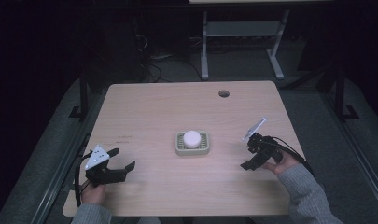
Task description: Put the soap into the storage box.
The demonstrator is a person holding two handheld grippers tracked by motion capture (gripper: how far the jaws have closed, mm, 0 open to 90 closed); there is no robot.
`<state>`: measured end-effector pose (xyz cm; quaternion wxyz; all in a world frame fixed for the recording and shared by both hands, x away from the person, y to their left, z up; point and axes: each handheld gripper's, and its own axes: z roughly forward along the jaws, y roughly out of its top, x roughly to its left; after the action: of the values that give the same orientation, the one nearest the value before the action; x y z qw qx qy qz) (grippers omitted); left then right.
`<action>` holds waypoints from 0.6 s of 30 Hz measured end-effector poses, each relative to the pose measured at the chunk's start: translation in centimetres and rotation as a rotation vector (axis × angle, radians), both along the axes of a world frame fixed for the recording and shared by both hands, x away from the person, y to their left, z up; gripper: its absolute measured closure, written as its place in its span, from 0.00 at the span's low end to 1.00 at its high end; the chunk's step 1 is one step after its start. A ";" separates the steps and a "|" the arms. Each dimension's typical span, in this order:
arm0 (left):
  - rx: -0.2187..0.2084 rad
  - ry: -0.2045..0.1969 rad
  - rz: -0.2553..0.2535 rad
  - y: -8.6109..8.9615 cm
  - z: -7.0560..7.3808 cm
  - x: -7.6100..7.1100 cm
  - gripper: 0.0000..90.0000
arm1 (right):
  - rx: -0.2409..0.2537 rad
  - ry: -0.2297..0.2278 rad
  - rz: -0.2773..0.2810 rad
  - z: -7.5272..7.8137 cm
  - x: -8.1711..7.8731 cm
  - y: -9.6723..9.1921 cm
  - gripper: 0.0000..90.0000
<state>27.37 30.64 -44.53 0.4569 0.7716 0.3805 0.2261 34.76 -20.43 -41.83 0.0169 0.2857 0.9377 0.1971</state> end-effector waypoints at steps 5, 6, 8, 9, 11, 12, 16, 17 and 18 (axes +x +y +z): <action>0.018 0.003 -0.009 -0.2 0.0 0.0 0.14 | 0.002 -0.010 -0.010 -0.2 -0.6 -0.6 0.25; 0.021 0.005 -0.012 -0.3 0.0 0.0 0.14 | 0.003 -0.010 -0.014 -0.2 -0.7 -0.8 0.25; 0.024 0.008 -0.013 -0.3 0.0 0.0 0.14 | 0.013 -0.009 -0.019 -0.2 -1.0 -1.0 0.25; 0.025 0.008 -0.015 -0.3 0.0 0.0 0.14 | 0.012 -0.012 -0.022 -0.2 -1.1 -1.1 0.25; 0.025 0.007 -0.017 -0.3 0.0 0.0 0.14 | 0.018 -0.015 -0.025 -0.3 -1.4 -1.3 0.25; 0.028 0.007 -0.016 -0.4 0.0 0.0 0.14 | 0.021 -0.015 -0.027 -0.3 -1.5 -1.4 0.25; 0.035 0.009 -0.013 -0.5 -0.1 -0.1 0.14 | 0.034 -0.015 -0.032 -0.6 -2.1 -1.7 0.25; 0.036 0.011 -0.015 -0.5 -0.1 -0.1 0.14 | 0.032 -0.017 -0.035 -0.6 -2.3 -1.8 0.25; 0.041 0.012 -0.018 -0.5 -0.1 -0.1 0.14 | 0.036 -0.023 -0.034 -0.7 -2.4 -1.8 0.25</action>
<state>27.31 30.10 -44.67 0.4407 0.7856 0.3715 0.2250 32.35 -22.25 -42.52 0.0257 0.2995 0.9288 0.2169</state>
